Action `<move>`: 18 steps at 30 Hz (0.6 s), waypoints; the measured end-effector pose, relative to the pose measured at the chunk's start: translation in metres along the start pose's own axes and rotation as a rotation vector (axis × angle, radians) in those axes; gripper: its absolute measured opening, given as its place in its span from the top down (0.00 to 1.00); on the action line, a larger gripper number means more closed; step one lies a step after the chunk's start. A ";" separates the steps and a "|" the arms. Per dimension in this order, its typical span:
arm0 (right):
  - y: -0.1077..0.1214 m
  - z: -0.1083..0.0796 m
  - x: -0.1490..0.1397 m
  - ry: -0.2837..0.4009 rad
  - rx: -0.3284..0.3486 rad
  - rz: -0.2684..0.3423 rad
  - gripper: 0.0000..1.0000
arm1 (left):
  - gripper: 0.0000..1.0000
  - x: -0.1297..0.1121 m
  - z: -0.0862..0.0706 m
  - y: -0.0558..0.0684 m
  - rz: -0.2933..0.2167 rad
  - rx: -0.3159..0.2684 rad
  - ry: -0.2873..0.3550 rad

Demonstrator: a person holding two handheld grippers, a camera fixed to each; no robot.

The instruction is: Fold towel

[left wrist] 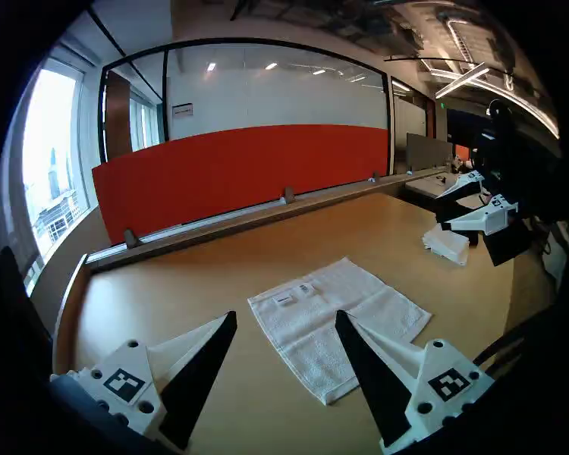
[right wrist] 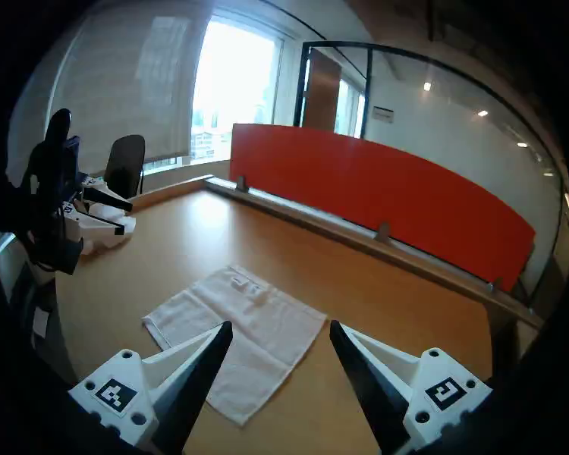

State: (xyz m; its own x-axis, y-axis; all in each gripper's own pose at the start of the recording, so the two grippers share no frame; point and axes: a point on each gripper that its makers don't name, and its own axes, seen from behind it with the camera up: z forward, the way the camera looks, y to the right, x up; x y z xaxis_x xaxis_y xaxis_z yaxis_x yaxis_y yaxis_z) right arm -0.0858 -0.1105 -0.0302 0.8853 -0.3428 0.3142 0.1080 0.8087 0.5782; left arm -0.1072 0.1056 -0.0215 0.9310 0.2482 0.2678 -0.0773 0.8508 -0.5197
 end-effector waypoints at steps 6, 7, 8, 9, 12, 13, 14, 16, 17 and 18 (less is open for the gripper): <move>-0.006 0.009 -0.024 -0.019 0.011 -0.002 0.00 | 0.03 -0.022 0.010 0.005 0.012 -0.011 -0.036; -0.008 0.011 -0.028 -0.026 0.014 -0.003 0.00 | 0.03 -0.026 0.012 0.006 0.011 -0.013 -0.042; -0.009 0.012 -0.033 -0.033 0.017 -0.004 0.00 | 0.03 -0.030 0.013 0.006 0.011 -0.015 -0.048; -0.010 0.014 -0.038 -0.040 0.021 -0.006 0.00 | 0.03 -0.034 0.015 0.007 0.010 -0.017 -0.054; -0.014 0.019 -0.050 -0.055 0.031 -0.004 0.00 | 0.03 -0.046 0.019 0.010 0.007 -0.025 -0.072; -0.016 0.021 -0.054 -0.061 0.034 -0.002 0.00 | 0.03 -0.050 0.020 0.011 0.008 -0.028 -0.079; -0.017 0.023 -0.058 -0.067 0.036 -0.001 0.00 | 0.03 -0.055 0.021 0.012 0.008 -0.030 -0.086; -0.020 0.026 -0.067 -0.080 0.043 0.001 0.00 | 0.03 -0.063 0.024 0.014 0.013 -0.036 -0.102; -0.021 0.028 -0.071 -0.085 0.047 0.002 0.00 | 0.03 -0.068 0.025 0.015 0.017 -0.039 -0.110; -0.023 0.029 -0.075 -0.092 0.050 0.001 0.00 | 0.03 -0.072 0.026 0.016 0.021 -0.042 -0.119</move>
State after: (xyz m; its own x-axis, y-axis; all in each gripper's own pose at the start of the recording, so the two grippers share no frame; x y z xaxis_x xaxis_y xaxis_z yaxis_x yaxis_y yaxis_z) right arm -0.1683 -0.1174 -0.0451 0.8401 -0.3859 0.3813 0.0818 0.7850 0.6141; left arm -0.1851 0.1136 -0.0284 0.8802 0.3209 0.3498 -0.0785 0.8252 -0.5594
